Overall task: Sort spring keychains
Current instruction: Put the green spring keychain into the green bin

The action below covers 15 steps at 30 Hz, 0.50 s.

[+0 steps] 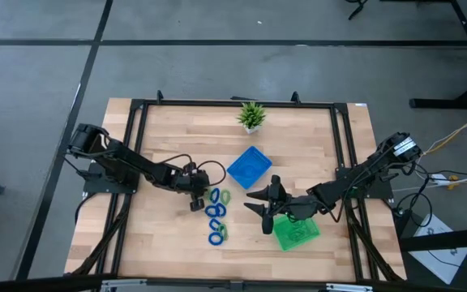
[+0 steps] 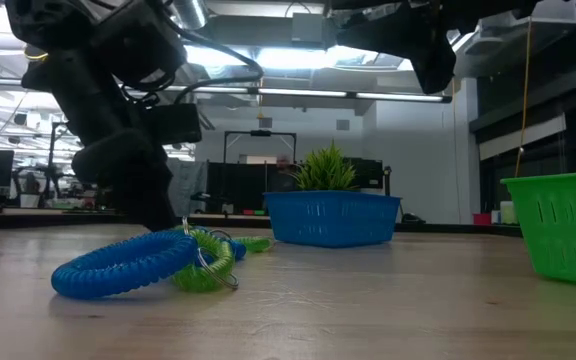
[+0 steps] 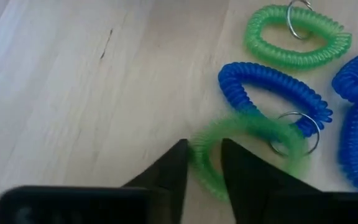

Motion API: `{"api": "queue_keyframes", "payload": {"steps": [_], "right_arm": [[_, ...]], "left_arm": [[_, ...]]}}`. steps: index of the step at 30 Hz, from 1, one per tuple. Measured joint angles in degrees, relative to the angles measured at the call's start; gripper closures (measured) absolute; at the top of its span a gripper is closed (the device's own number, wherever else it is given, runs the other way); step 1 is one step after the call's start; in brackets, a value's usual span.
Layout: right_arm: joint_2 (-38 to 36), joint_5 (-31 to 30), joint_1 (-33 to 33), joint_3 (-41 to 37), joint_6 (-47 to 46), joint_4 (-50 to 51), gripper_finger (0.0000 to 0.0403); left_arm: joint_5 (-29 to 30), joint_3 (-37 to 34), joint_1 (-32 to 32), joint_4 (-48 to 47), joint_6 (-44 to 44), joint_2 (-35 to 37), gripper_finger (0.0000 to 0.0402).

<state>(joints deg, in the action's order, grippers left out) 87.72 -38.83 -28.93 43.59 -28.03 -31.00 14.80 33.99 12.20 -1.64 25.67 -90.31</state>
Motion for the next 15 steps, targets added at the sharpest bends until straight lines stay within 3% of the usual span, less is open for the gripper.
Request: {"api": "queue_keyframes", "payload": {"steps": [4, 10, 15], "right_arm": [[0.0, 0.02, 0.0, 0.0, 0.02, 0.09, 0.0237], [0.0, 0.02, 0.0, 0.0, -0.28, 0.13, 0.0237], [0.0, 0.02, 0.04, 0.0, -1.3, 0.04, 0.0237]], "left_arm": [[0.19, -0.03, 0.47, 0.05, 1.25, 0.16, 0.0384], [2.4, -0.08, 1.14, 0.11, 4.2, 0.16, 0.0388], [9.52, 0.1, 4.18, -0.69, 3.87, 0.05, 0.039]]}}
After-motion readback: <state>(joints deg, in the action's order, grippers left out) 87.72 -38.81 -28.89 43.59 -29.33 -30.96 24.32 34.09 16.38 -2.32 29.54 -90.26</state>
